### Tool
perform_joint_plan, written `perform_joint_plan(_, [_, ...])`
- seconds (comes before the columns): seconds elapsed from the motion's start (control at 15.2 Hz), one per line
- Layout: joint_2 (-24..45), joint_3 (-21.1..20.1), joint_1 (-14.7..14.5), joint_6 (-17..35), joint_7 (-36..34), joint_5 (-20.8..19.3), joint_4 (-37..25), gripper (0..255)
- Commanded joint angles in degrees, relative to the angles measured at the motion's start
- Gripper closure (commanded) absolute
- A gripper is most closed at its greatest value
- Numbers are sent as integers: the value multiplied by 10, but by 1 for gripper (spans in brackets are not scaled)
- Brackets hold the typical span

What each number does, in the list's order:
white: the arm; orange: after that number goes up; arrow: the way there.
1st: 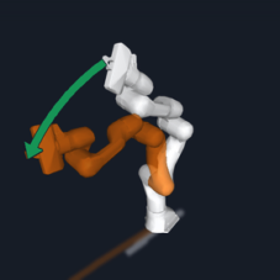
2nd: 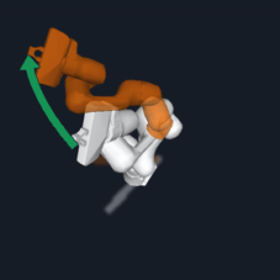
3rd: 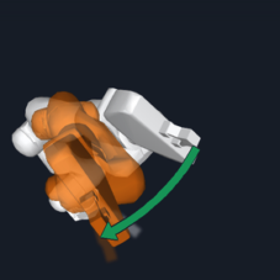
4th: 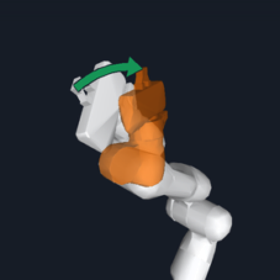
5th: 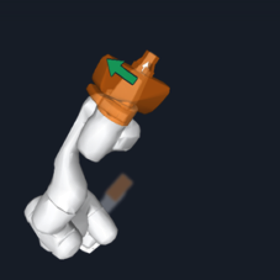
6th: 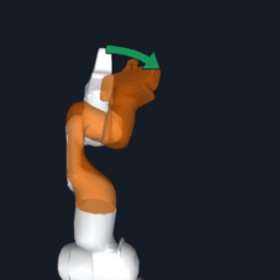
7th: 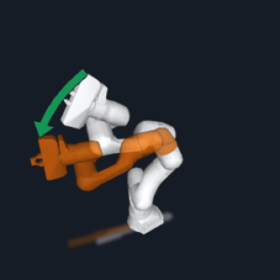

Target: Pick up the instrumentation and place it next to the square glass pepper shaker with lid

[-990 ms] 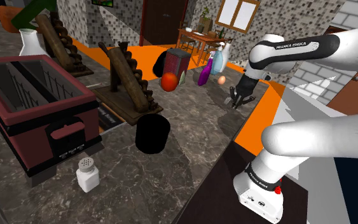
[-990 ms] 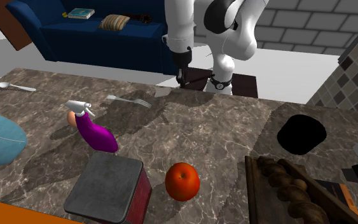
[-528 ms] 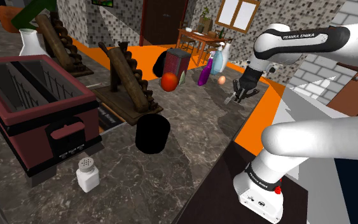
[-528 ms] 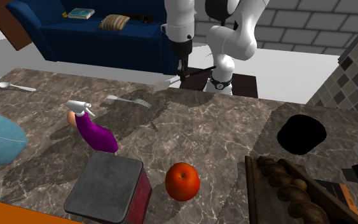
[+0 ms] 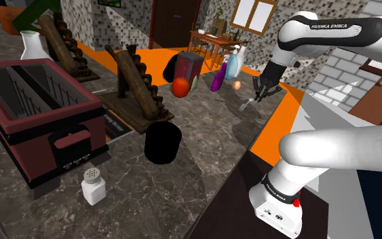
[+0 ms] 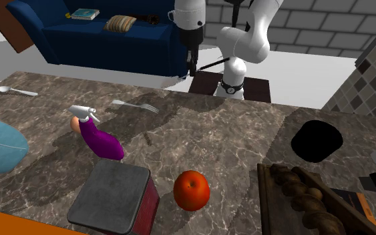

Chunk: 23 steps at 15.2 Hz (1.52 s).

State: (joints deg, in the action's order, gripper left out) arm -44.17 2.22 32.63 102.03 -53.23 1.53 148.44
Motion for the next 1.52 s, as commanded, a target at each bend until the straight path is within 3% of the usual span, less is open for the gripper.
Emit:
perform_joint_plan(0.0, [0,0,0,-15,0,0,-15,255])
perform_joint_plan(0.33, [-61,-44,-24,-41,-49,34,17,255])
perform_joint_plan(0.86, [-151,-144,-87,-86,-158,125,51,255])
perform_joint_plan(1.45, [-184,-272,-157,-111,-290,242,34,255])
